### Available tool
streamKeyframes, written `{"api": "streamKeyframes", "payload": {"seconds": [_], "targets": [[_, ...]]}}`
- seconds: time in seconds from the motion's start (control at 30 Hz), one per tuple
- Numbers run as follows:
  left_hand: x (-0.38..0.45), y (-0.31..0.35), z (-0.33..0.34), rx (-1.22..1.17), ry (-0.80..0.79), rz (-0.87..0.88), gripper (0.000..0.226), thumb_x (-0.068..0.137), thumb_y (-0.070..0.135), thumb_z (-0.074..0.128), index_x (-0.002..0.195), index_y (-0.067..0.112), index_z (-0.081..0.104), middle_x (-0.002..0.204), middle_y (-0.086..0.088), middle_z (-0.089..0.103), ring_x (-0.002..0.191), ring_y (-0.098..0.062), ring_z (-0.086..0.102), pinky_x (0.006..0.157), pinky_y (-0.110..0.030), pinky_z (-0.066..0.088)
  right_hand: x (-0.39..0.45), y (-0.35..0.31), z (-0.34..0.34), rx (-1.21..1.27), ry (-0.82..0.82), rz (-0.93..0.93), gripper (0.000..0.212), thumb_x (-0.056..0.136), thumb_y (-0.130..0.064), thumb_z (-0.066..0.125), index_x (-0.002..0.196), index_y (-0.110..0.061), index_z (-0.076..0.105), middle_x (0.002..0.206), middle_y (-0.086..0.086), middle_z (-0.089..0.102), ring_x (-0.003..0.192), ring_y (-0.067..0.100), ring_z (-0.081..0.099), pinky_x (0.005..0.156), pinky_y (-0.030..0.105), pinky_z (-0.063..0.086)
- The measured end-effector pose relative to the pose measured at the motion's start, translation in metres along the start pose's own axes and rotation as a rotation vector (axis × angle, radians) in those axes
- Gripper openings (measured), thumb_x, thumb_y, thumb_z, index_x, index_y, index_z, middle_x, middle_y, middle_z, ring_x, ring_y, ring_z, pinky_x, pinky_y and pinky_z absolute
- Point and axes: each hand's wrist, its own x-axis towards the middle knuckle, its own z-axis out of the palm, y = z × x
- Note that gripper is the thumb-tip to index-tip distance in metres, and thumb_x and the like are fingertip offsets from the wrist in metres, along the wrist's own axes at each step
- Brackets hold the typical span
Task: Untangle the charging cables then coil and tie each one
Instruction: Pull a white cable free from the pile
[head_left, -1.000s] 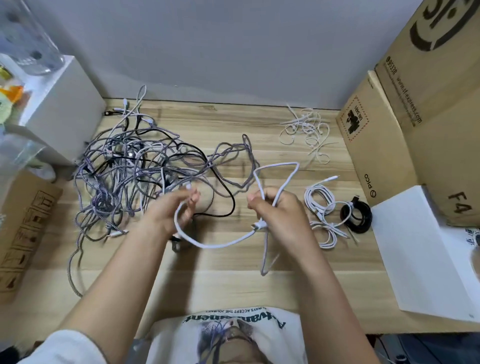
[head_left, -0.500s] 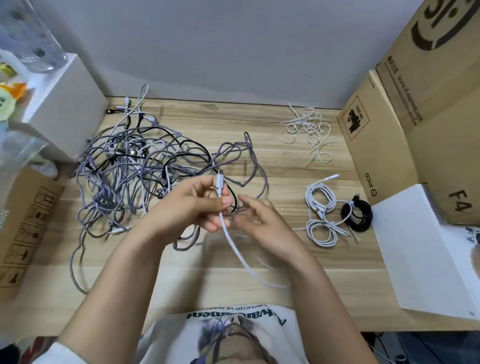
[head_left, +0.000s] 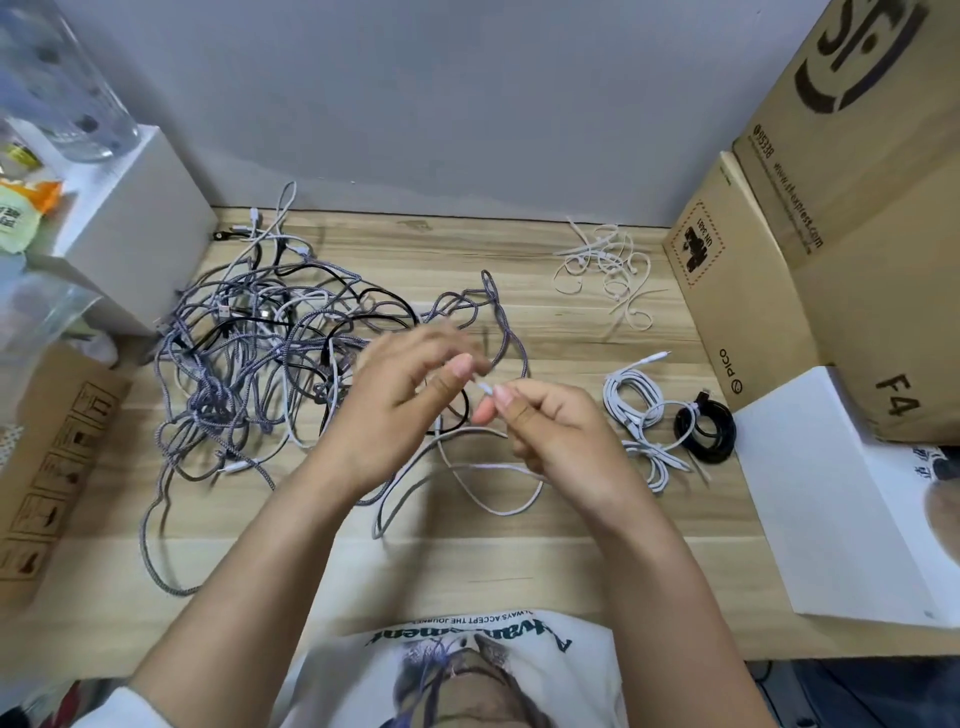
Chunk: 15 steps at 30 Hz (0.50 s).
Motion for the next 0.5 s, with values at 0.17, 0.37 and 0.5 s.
{"api": "streamKeyframes", "payload": {"seconds": [0.17,0.37,0.5], "targets": [[-0.006,0.015,0.013,-0.372,-0.159,-0.155,0.037,0.088,0.041,0.049,0.066,0.011,0.052,0.059,0.008,0.046,0.058,-0.005,0.045,0.056,-0.020,0.039,-0.001,-0.007,-0.007,-0.011,0.122,-0.119,0.030,0.095,-0.011,0.049,0.065,-0.010,0.057,0.037,-0.017,0.044,0.038,-0.002,0.041,0.045,0.007,0.031],[-0.012,0.028,0.014,-1.157,-0.394,-0.420,0.038,0.083,0.048,0.062,0.056,0.023,0.050,0.050,0.009,0.022,0.043,-0.006,0.017,0.039,-0.015,0.017,0.000,-0.013,-0.002,0.080,0.231,-0.221,0.027,0.083,-0.023,0.061,0.059,-0.013,0.054,0.036,-0.014,0.042,0.036,0.000,0.040,0.044,0.007,0.032],[-0.010,0.041,0.012,-1.757,-0.600,-0.297,0.023,0.097,0.031,0.047,0.092,0.014,0.060,0.056,0.006,0.024,0.045,-0.008,0.020,0.043,-0.020,0.017,0.008,-0.009,0.000,0.189,0.105,-0.122,0.029,0.088,-0.034,0.054,0.073,-0.009,0.055,0.042,-0.014,0.029,0.038,0.000,0.022,0.038,0.012,0.018]]}}
